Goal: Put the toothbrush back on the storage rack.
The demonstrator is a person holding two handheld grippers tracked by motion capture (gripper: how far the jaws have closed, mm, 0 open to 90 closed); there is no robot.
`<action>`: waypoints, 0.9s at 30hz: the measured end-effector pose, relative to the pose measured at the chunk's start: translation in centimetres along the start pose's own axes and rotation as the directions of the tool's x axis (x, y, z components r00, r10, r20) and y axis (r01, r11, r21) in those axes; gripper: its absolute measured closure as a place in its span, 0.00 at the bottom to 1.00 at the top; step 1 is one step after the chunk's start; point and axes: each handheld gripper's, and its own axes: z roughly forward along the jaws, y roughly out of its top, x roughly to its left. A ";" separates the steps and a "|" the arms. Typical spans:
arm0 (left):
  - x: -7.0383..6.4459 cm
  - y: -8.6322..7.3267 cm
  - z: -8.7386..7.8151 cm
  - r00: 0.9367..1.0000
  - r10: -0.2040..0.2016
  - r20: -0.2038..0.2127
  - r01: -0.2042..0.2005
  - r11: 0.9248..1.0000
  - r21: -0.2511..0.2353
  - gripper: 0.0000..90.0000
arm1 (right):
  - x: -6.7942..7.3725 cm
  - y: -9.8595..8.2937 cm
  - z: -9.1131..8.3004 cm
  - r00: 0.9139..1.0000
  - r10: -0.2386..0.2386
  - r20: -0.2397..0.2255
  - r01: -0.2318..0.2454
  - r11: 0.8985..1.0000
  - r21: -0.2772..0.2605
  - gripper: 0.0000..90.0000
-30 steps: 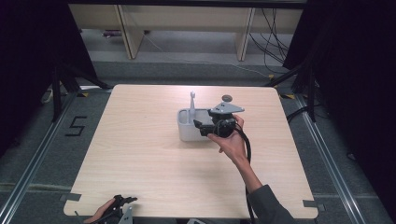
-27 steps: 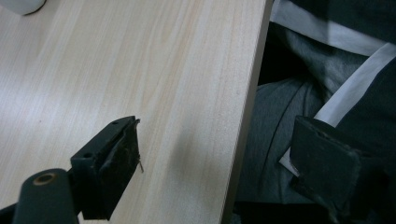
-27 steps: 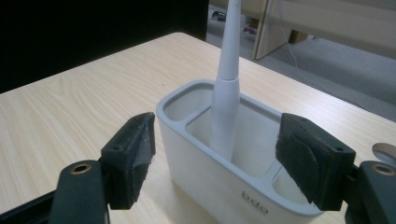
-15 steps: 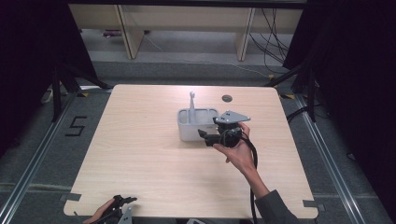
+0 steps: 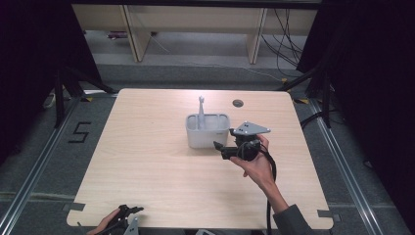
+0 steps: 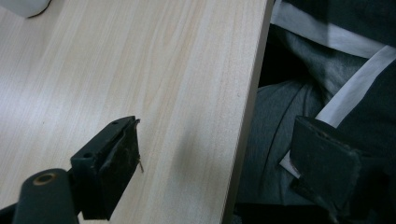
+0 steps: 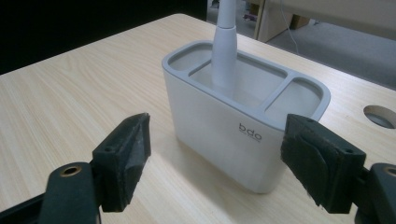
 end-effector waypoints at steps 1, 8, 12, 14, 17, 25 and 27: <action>0.0 0.0 0.0 1.000 0.000 0.000 0.000 1.000 0.000 0.17 | 0.0 -0.1 -0.2 1.000 0.014 -0.016 -0.014 1.000 0.004 0.28; 0.0 0.0 0.0 1.000 0.000 0.000 0.000 1.000 0.000 0.17 | 0.1 -0.5 -0.6 1.000 0.007 -0.021 -0.007 1.000 -0.008 0.27; 0.0 0.0 0.0 1.000 -0.001 -0.001 0.001 1.000 -0.001 0.17 | 0.3 -0.9 -0.9 0.999 0.029 -0.016 -0.029 1.000 -0.001 0.27; 0.0 0.0 0.0 1.000 -0.001 -0.001 0.001 1.000 -0.001 0.17 | 0.2 -1.1 -1.1 1.000 0.016 -0.020 -0.016 1.000 0.003 0.27; 0.0 0.0 0.0 1.000 -0.001 -0.002 0.001 1.000 -0.001 0.17 | 0.2 -1.5 -1.3 0.999 0.025 -0.024 -0.025 1.000 0.005 0.27; 0.0 0.0 0.0 1.000 -0.001 -0.005 0.001 1.000 -0.002 0.17 | 0.1 -2.2 -1.6 0.999 0.035 -0.017 -0.034 0.999 0.029 0.27; 0.0 0.0 0.0 1.000 0.000 -0.002 0.000 1.000 -0.001 0.17 | 0.0 -2.4 -1.7 1.000 0.025 -0.017 -0.025 1.000 0.018 0.27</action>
